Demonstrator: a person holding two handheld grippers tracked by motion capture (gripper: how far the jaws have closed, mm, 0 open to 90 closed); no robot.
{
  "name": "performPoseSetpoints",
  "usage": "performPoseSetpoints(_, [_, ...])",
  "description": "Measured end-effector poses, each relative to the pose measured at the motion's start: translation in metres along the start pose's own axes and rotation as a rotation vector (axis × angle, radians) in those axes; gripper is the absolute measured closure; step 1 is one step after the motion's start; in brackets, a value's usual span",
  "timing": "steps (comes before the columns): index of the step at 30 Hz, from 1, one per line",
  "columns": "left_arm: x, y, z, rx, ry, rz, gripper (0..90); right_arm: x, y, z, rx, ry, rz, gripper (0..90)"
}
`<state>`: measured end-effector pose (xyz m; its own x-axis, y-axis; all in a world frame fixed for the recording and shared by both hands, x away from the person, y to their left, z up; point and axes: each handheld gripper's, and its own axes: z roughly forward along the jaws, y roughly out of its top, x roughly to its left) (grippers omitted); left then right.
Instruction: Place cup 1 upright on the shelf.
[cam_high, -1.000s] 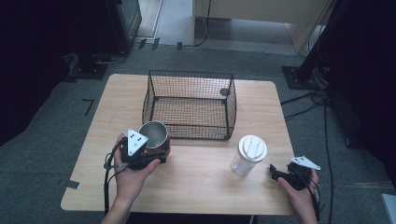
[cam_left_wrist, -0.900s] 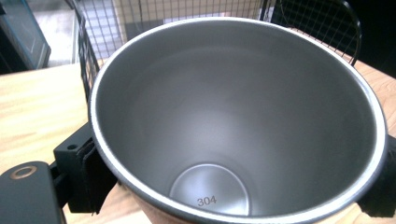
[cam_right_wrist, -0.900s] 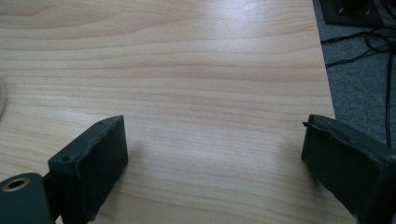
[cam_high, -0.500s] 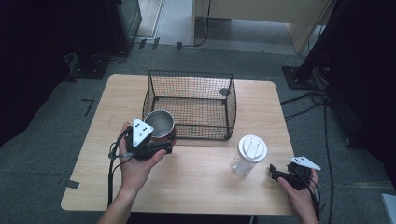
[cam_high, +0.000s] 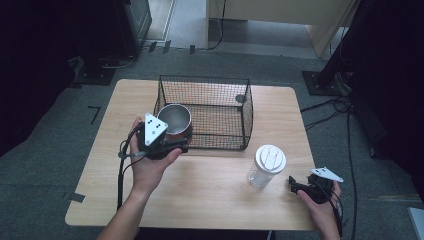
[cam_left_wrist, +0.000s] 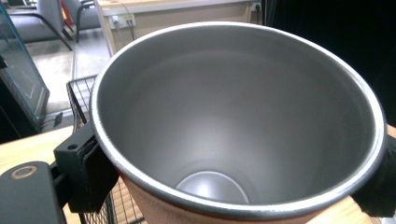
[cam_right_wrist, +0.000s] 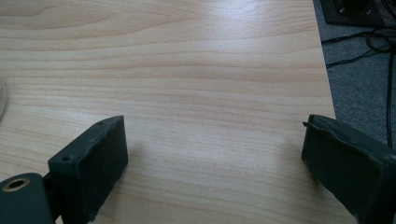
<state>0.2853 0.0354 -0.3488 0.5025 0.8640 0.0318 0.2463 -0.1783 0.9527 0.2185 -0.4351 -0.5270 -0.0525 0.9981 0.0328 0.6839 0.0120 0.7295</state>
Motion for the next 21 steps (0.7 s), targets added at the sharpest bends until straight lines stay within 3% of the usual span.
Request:
performPoseSetpoints(11, [0.009,0.011,0.022,-0.021,0.022,-0.024,8.3,0.000,0.000,0.000,0.001,0.002,-0.005,6.9])
performPoseSetpoints(16, [0.014,0.010,0.036,-0.029,0.054,-0.024,8.3,0.000,0.000,0.000,0.001,0.002,-0.005,6.9])
performPoseSetpoints(21, [0.022,0.004,0.052,-0.022,0.079,-0.048,8.3,-0.001,0.000,0.000,0.001,0.004,-0.004,6.9])
